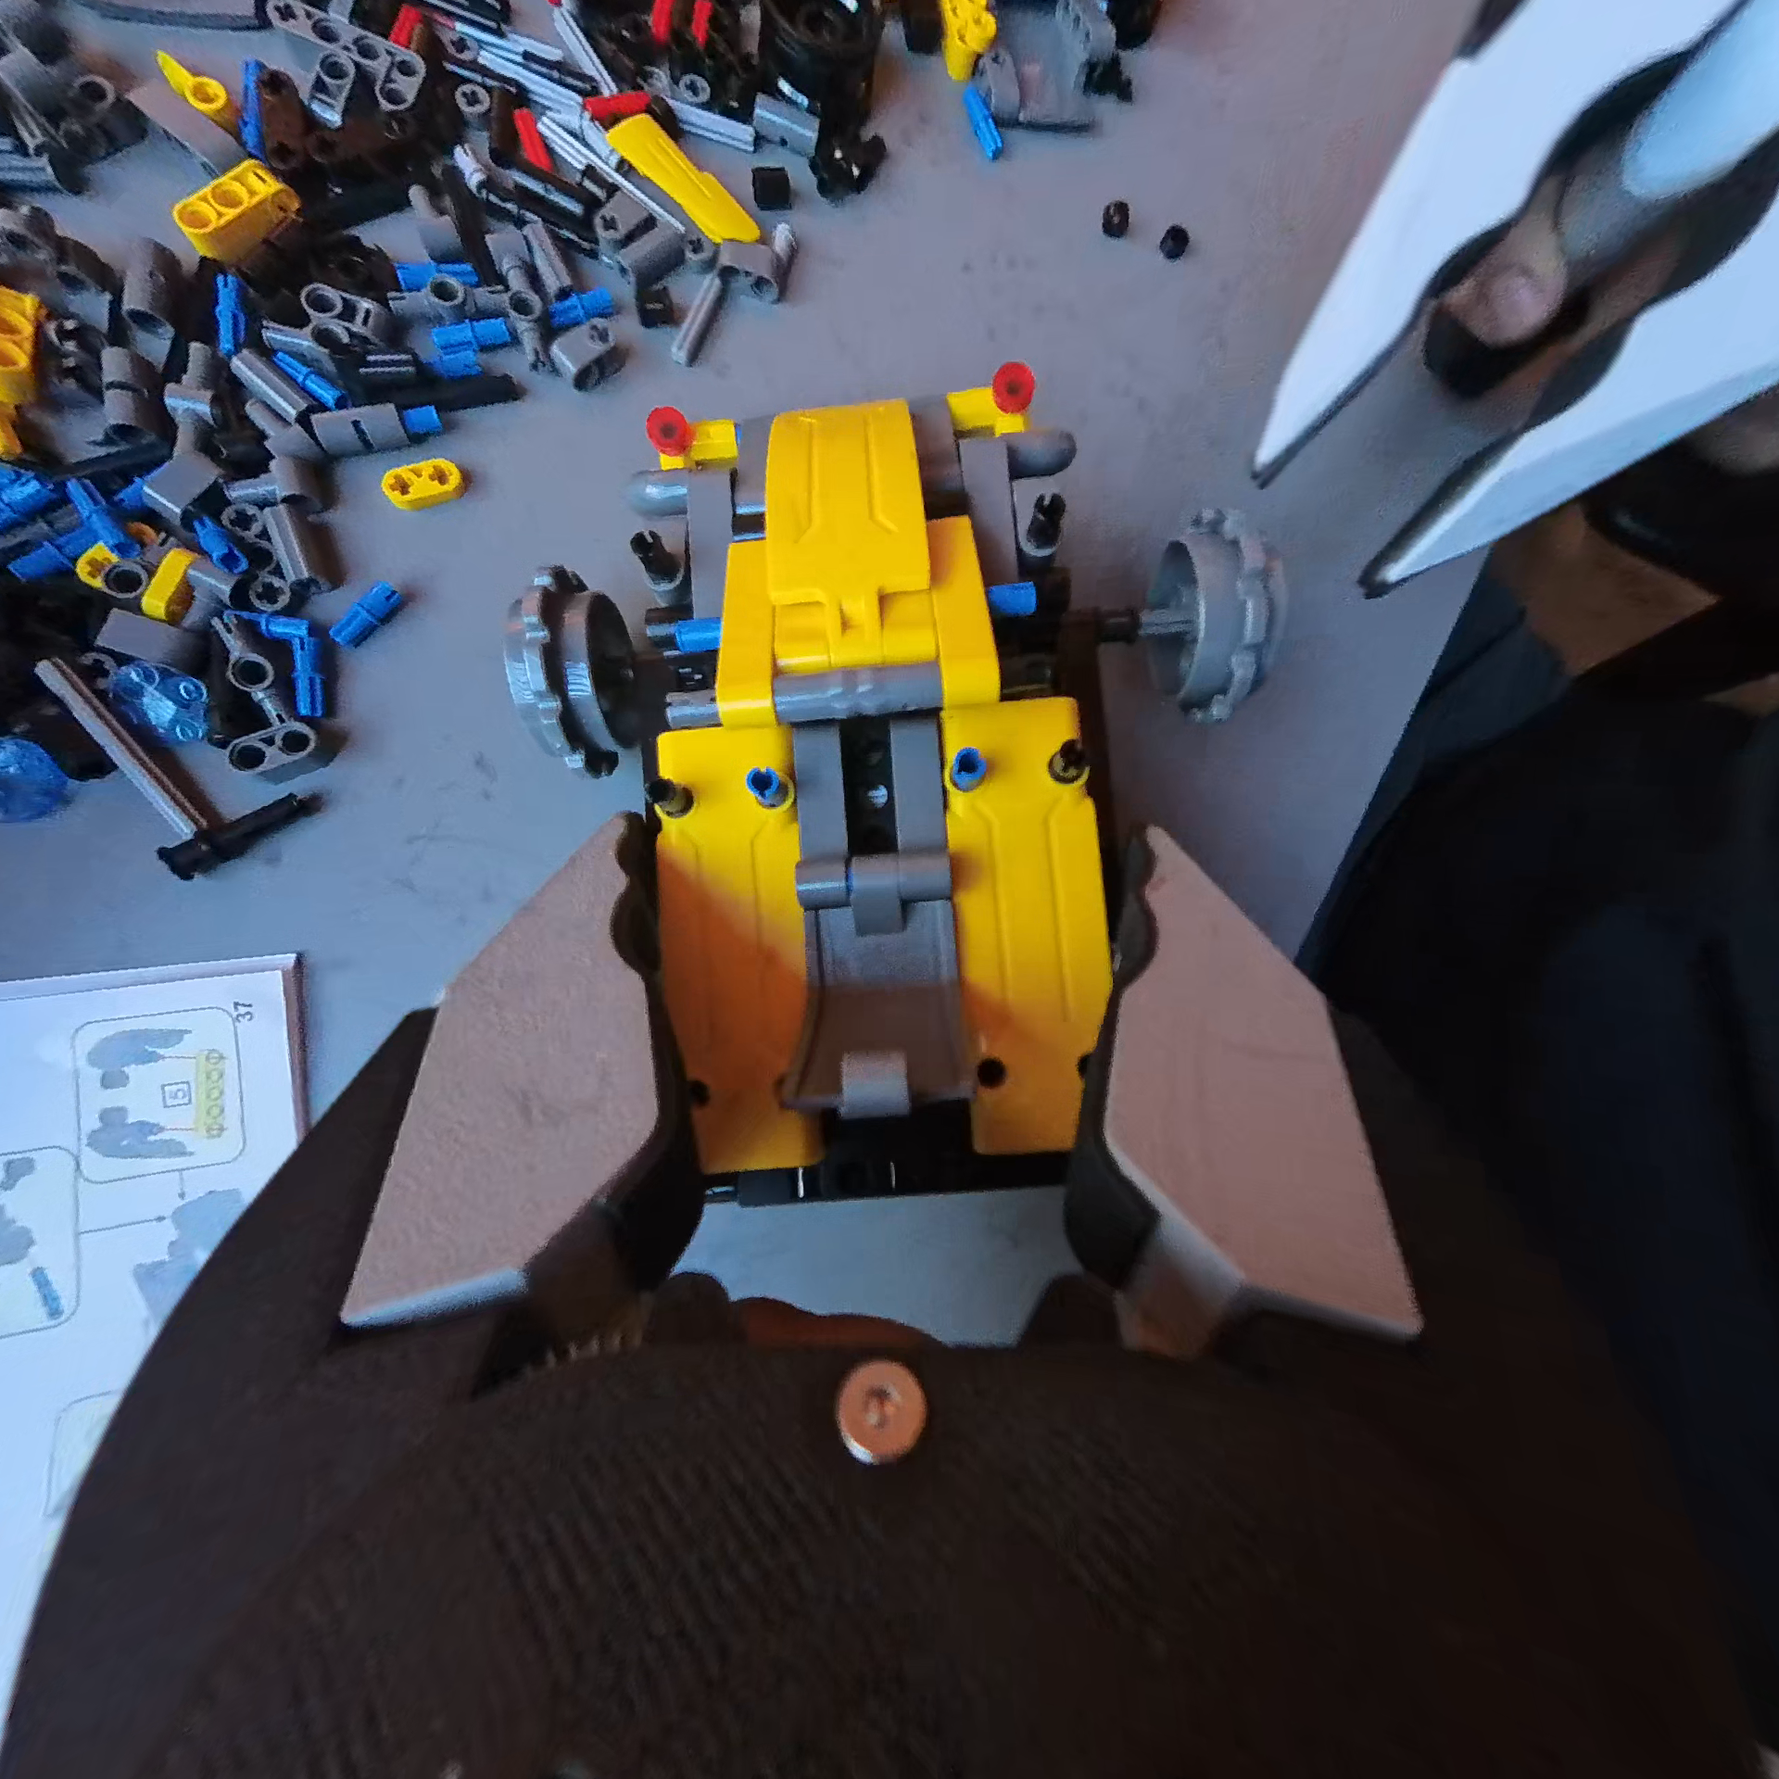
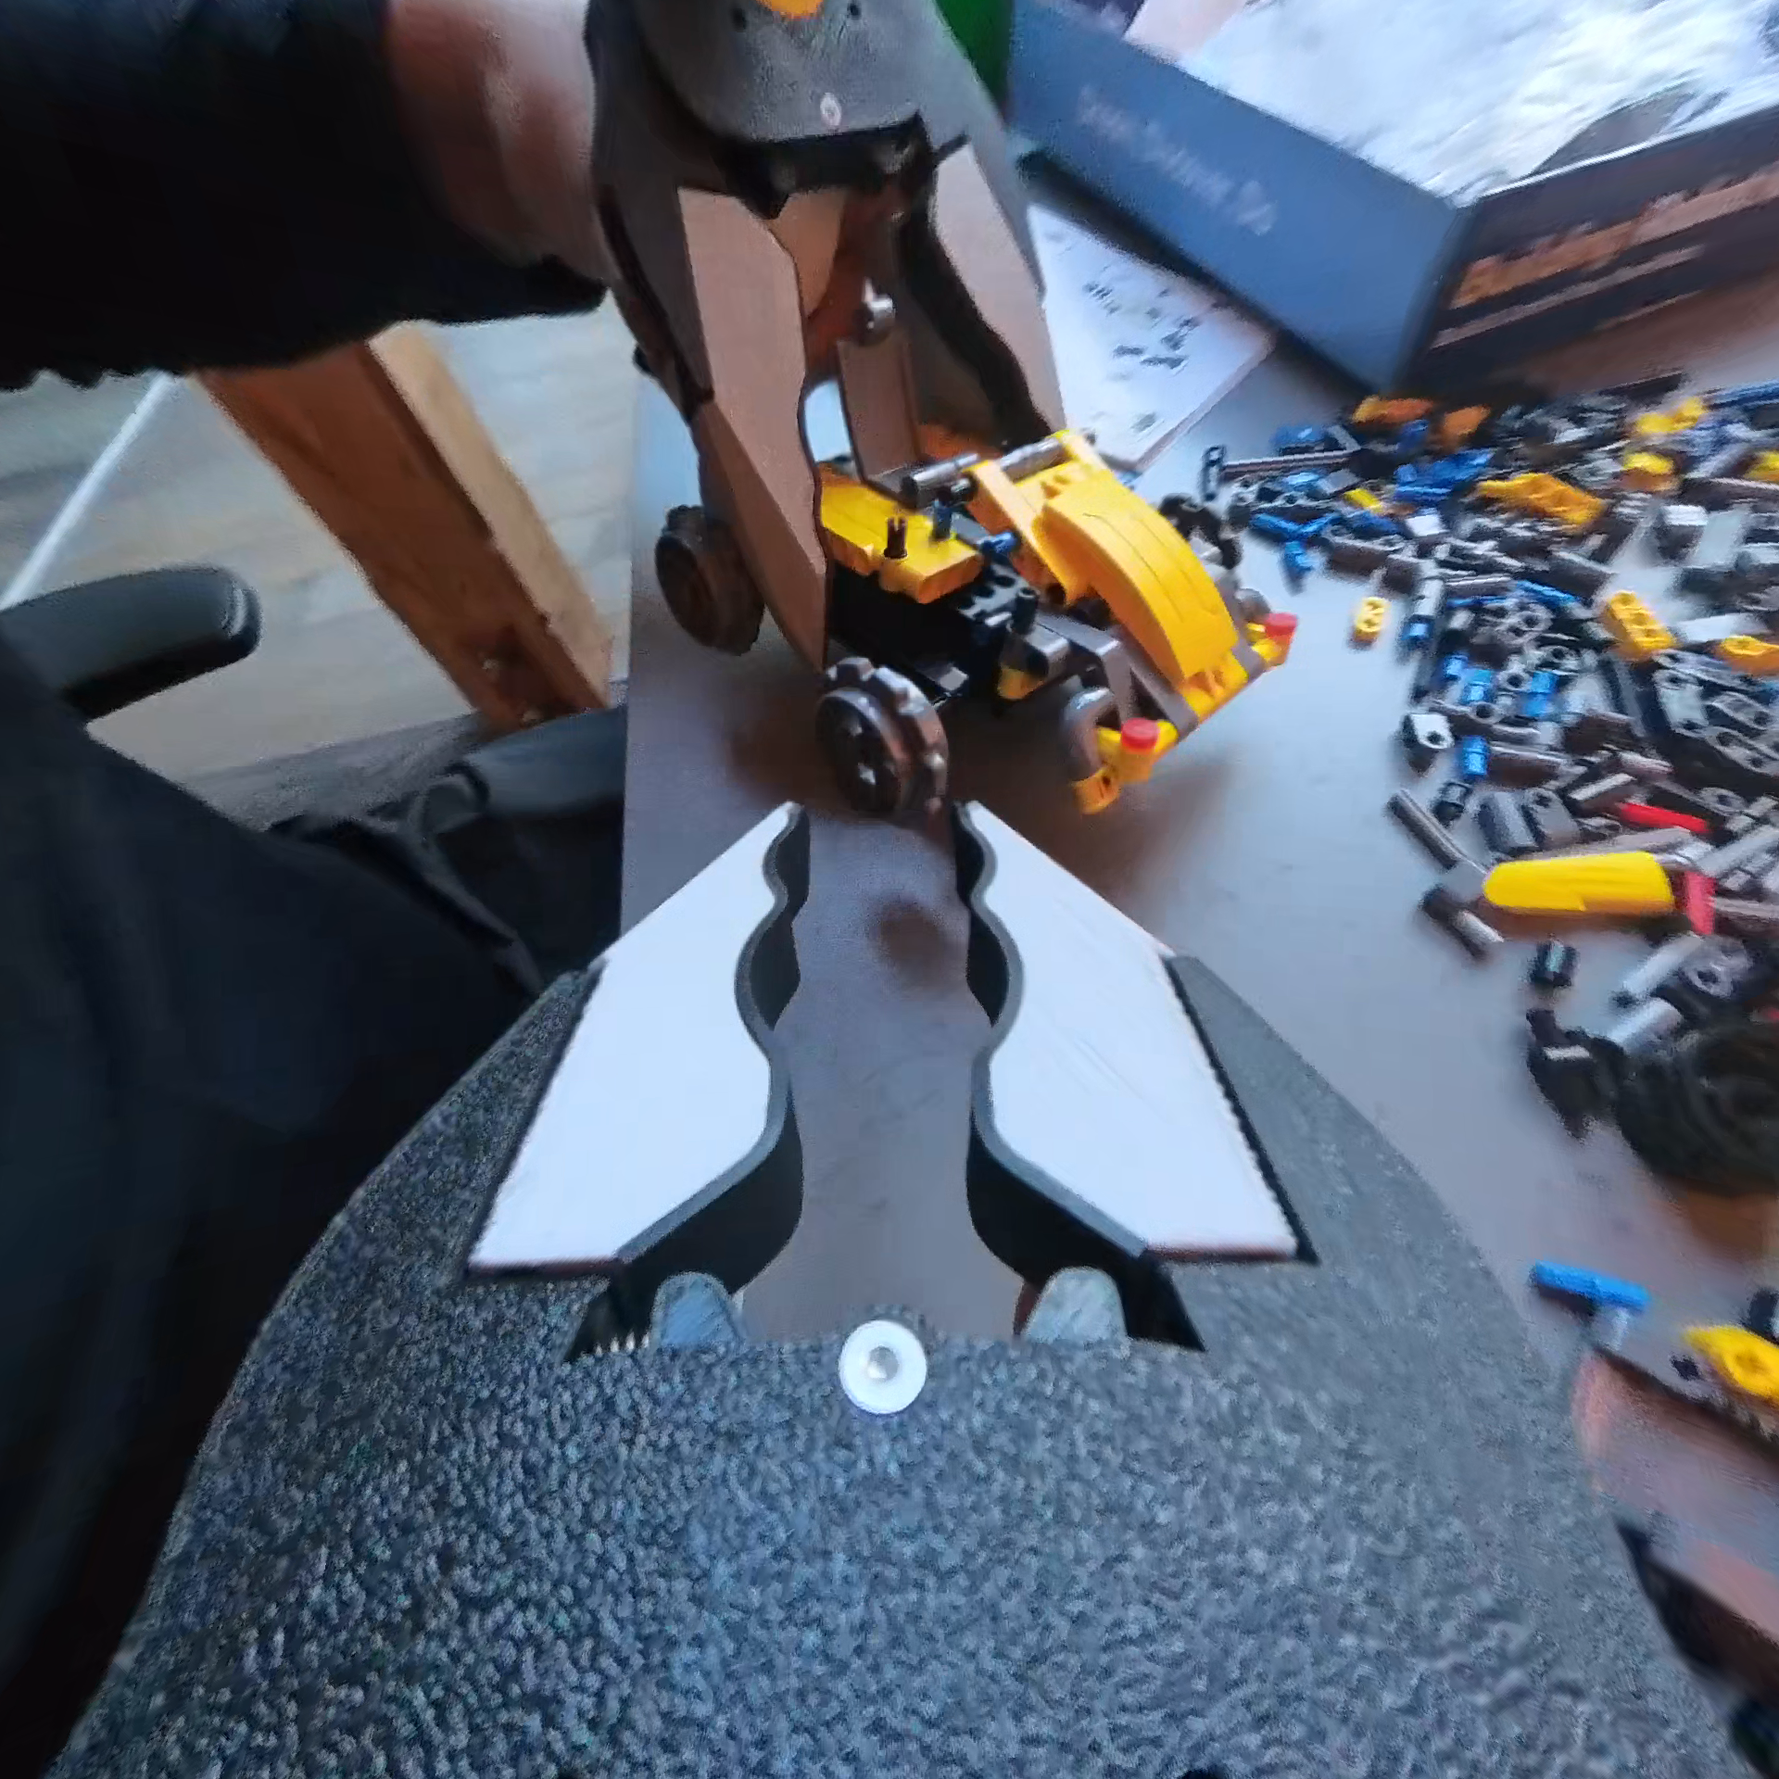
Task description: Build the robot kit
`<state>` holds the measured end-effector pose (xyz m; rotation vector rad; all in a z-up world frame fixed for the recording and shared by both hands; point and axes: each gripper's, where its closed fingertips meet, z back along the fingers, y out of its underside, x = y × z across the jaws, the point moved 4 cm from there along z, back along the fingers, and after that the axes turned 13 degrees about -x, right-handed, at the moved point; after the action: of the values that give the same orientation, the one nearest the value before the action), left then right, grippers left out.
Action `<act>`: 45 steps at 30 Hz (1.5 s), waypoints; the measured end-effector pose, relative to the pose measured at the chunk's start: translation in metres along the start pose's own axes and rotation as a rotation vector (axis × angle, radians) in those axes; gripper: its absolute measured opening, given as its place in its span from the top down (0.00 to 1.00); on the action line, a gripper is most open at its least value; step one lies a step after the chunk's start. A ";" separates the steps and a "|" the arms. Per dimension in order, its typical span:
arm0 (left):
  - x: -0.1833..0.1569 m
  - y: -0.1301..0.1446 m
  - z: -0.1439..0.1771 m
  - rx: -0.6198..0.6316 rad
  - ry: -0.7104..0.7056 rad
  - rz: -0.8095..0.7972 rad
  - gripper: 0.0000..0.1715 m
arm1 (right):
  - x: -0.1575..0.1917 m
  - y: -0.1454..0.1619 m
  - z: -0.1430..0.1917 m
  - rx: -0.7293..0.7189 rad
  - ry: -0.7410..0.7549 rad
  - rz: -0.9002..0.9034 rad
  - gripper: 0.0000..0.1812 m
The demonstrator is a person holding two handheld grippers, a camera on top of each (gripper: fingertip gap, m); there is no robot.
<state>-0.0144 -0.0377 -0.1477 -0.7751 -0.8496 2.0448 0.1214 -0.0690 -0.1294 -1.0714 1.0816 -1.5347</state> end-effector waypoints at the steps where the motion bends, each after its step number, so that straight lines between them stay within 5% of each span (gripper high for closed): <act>1: 0.000 0.000 0.000 -0.006 -0.001 0.009 0.45 | 0.002 -0.001 0.002 -0.016 0.030 -0.001 0.85; 15: -0.002 -0.002 -0.006 -0.046 -0.102 0.043 0.45 | 0.008 0.000 -0.013 -0.045 0.325 0.137 0.85; 19: -0.004 -0.001 -0.010 -0.046 -0.152 0.011 0.45 | 0.003 0.004 -0.016 -0.013 0.331 0.076 0.90; 25: -0.005 -0.001 -0.011 -0.053 -0.168 0.001 0.46 | 0.004 0.012 -0.010 0.039 0.376 0.070 0.82; 45: -0.007 0.007 -0.018 -0.031 -0.311 -0.113 0.46 | -0.013 0.030 -0.021 0.181 0.392 -0.067 0.85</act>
<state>-0.0001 -0.0417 -0.1615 -0.4187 -1.0737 2.0840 0.1093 -0.0579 -0.1645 -0.7045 1.1470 -1.9090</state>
